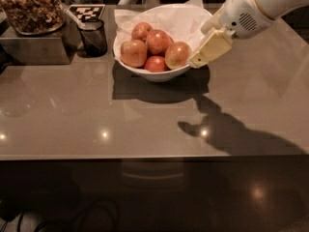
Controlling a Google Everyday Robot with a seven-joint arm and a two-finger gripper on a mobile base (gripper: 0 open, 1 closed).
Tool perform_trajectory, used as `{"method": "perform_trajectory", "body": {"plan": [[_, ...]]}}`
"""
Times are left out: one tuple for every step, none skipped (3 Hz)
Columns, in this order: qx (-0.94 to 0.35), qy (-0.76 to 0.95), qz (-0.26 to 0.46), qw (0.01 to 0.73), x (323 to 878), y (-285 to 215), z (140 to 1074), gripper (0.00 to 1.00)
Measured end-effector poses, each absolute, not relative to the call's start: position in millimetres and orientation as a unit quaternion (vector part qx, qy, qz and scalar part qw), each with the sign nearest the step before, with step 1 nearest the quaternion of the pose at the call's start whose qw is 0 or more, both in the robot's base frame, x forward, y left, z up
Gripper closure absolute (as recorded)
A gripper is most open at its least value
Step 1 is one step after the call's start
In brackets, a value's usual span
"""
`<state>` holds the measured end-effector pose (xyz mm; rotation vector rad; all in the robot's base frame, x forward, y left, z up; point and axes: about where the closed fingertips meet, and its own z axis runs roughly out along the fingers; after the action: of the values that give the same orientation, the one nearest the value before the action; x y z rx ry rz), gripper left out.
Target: Pick apple from white bowl
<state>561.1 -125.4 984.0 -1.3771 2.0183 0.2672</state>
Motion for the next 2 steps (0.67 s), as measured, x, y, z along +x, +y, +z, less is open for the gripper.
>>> {"method": "perform_trajectory", "body": {"plan": [[-0.547, 0.756, 0.113, 0.342, 583, -105, 989, 0.32], [-0.56, 0.746, 0.125, 0.338, 604, -90, 988, 0.33]]}}
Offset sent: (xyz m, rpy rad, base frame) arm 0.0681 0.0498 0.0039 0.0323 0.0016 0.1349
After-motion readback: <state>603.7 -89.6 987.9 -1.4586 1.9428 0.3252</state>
